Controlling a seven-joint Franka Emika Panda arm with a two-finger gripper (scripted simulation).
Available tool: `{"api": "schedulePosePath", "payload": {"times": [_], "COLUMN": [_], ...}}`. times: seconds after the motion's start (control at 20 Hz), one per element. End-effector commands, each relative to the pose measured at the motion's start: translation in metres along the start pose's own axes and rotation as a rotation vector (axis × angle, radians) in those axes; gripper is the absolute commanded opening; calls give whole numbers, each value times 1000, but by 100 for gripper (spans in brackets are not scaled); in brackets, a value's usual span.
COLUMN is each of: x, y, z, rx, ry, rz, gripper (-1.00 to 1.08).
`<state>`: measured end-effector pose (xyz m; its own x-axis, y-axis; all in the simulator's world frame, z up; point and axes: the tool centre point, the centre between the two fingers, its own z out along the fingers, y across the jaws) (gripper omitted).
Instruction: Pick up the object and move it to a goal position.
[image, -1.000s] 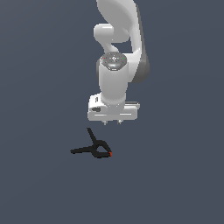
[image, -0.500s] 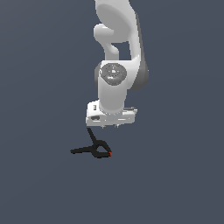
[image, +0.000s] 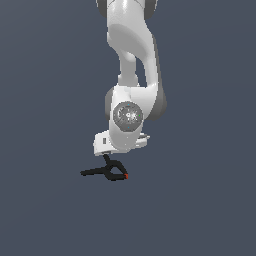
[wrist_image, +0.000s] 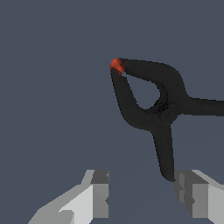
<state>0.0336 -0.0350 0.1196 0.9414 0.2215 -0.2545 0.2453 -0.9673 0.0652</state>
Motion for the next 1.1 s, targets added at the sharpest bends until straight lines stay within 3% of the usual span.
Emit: {"api": "schedulePosePath", "payload": {"times": [0.0, 0.7, 1.05], "x": [1, -9, -19], "y": [8, 47, 59], "z": [11, 65, 82], "rx": [-13, -61, -68], "ry": [-57, -379, -503], "rz": [-36, -207, -256], "gripper": [28, 28, 28]}}
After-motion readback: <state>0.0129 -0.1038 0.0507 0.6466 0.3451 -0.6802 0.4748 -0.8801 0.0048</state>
